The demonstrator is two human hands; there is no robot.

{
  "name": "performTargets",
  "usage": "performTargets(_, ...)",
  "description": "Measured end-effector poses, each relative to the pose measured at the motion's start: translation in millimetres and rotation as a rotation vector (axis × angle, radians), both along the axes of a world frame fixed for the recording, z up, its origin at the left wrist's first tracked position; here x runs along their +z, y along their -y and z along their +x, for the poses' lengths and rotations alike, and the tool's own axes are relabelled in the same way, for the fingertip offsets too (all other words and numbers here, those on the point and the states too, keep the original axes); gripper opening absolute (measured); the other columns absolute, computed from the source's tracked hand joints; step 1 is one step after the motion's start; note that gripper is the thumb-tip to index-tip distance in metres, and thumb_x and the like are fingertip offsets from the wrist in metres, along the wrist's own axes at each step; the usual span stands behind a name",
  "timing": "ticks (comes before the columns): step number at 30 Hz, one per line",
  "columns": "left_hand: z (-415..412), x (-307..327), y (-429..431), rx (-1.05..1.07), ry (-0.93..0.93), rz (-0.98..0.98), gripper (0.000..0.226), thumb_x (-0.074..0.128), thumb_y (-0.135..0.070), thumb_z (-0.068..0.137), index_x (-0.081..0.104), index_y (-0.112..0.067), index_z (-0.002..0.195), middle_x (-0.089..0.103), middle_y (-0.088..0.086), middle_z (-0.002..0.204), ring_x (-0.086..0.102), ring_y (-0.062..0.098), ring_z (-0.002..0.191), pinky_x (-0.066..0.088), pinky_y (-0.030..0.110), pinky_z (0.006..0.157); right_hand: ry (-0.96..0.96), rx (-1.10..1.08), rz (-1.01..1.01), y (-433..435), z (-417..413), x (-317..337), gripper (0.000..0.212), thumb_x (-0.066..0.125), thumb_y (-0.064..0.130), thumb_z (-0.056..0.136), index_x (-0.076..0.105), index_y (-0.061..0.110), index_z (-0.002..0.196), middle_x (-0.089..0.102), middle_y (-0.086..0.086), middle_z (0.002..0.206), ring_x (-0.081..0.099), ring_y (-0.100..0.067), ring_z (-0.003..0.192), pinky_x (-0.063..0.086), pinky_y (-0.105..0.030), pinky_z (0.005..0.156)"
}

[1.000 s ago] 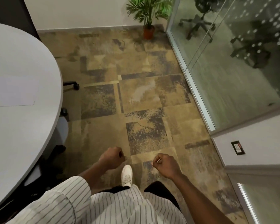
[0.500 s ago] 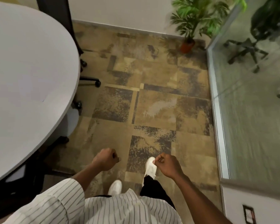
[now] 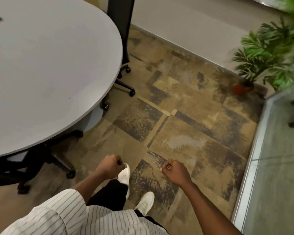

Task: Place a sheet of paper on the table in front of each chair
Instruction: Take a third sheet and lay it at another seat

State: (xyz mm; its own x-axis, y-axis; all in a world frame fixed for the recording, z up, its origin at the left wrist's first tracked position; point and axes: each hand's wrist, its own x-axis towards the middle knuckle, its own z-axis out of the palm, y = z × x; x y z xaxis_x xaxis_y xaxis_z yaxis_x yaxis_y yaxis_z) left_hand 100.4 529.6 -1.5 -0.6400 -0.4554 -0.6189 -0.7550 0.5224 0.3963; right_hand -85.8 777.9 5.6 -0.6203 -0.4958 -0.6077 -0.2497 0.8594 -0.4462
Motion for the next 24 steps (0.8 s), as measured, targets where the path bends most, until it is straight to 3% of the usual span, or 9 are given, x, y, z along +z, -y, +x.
performTargets(4,-9,-4,24,0.080,0.005,-0.003,0.036,0.071,-0.046,0.089,0.073,-0.010,0.083,0.078,0.003,0.079,0.074,0.024,0.078,0.060,0.044,0.074,0.000,0.064,-0.007,45,-35,-4,0.022,0.077,0.049,0.090,0.074,0.027,0.088,0.076,0.007,0.087,0.072,-0.015,0.082,0.059,-0.038,0.074)
performTargets(13,-62,-20,110,0.267,-0.031,0.021,0.040,0.073,-0.041,0.092,0.072,-0.005,0.076,0.078,0.009,0.075,0.076,0.026,0.072,0.063,0.047,0.073,-0.023,0.242,0.009,161,-113,-1,0.021,0.078,0.044,0.092,0.072,0.025,0.087,0.069,0.013,0.080,0.068,-0.012,0.080,0.051,-0.031,0.068)
performTargets(20,-97,-5,177,0.344,-0.010,0.027,0.037,0.074,-0.045,0.093,0.059,-0.024,0.066,0.078,0.001,0.081,0.076,0.021,0.077,0.064,0.043,0.078,-0.053,0.377,0.013,263,-168,11,0.018,0.074,0.046,0.096,0.068,0.030,0.089,0.067,0.012,0.080,0.063,-0.005,0.073,0.046,-0.029,0.062)
performTargets(24,-105,0,210,0.451,-0.021,0.051,0.035,0.074,-0.044,0.094,0.067,-0.016,0.074,0.078,0.003,0.080,0.076,0.022,0.077,0.063,0.043,0.078,-0.034,0.415,-0.041,325,-192,19,0.021,0.074,0.044,0.097,0.070,0.025,0.089,0.070,0.006,0.077,0.068,-0.012,0.073,0.052,-0.034,0.065)
